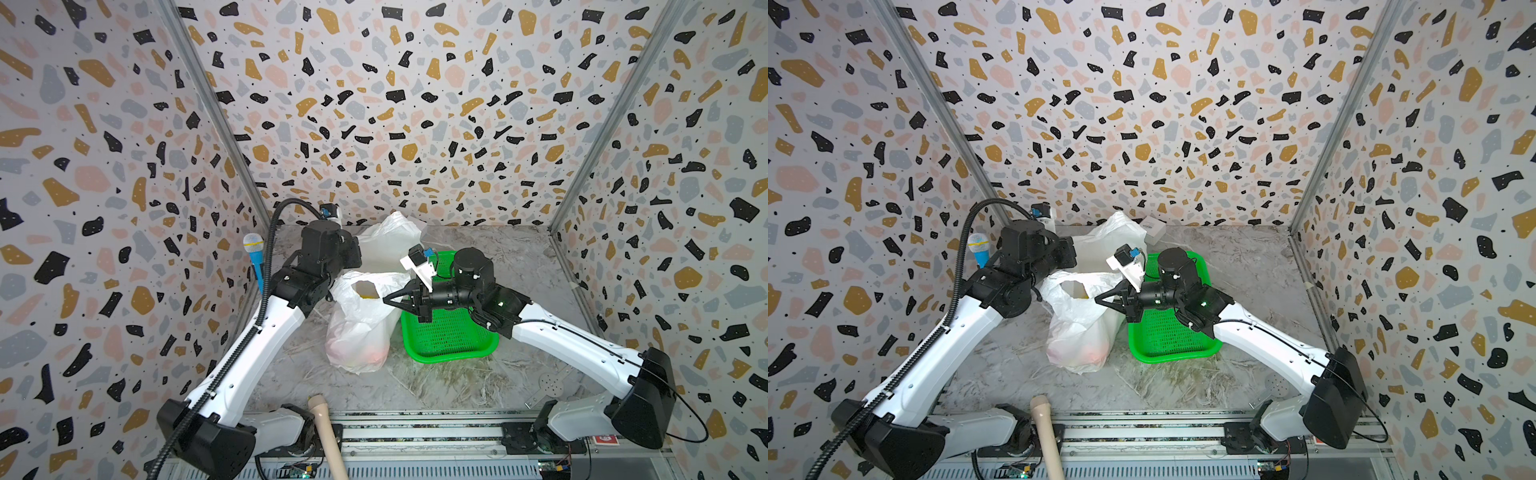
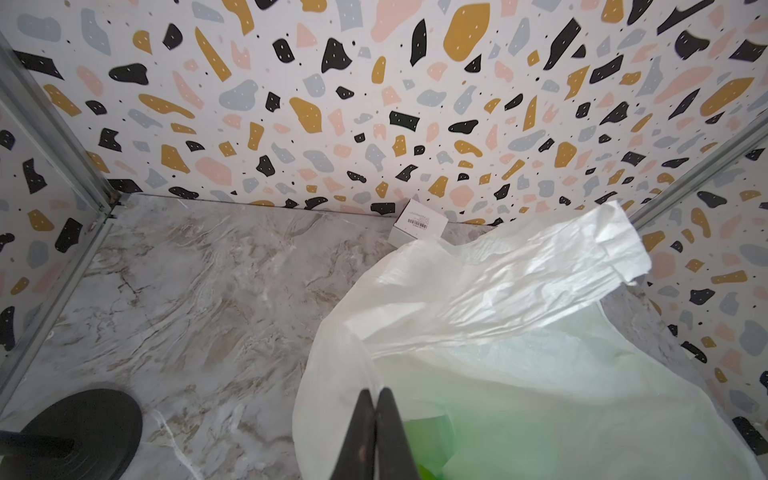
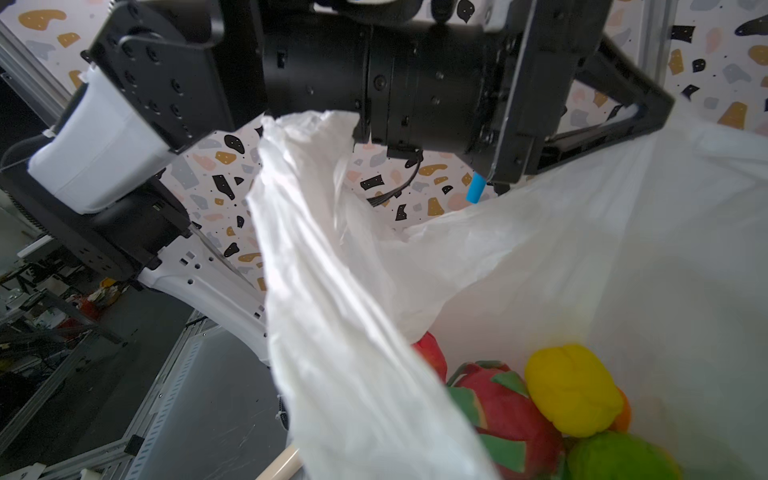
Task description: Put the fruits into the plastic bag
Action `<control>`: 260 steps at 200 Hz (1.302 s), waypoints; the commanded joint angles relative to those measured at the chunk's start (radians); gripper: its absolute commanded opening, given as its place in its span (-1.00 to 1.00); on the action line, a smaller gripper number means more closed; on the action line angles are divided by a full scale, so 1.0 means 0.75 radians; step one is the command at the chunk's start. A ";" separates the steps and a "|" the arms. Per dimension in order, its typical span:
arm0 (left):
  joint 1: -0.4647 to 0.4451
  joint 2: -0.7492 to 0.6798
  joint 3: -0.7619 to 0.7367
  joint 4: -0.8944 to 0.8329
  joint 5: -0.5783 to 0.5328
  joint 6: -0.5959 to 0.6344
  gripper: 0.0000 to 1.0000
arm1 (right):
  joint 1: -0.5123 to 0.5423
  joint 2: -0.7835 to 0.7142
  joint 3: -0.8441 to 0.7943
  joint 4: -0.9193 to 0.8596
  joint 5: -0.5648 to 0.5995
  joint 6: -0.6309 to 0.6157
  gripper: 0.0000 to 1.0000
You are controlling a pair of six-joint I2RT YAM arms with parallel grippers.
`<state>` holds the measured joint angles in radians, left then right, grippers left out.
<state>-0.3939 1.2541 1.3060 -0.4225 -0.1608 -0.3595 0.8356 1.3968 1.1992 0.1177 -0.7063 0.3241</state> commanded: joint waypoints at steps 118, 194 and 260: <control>0.003 0.070 -0.238 0.367 0.039 -0.068 0.43 | -0.237 0.318 -0.143 0.034 0.514 0.182 -1.00; 0.006 -0.219 -0.305 0.210 -0.602 -0.113 0.99 | -0.343 0.356 -0.289 0.114 0.587 0.273 -1.00; 0.018 -0.329 -0.594 0.168 -0.547 -0.255 0.97 | -0.234 0.120 -0.364 0.093 0.392 0.028 -1.00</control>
<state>-0.3870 1.0256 0.9100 -0.2840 -0.5663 -0.4957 0.5770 1.5856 0.9112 0.1932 -0.3565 0.4648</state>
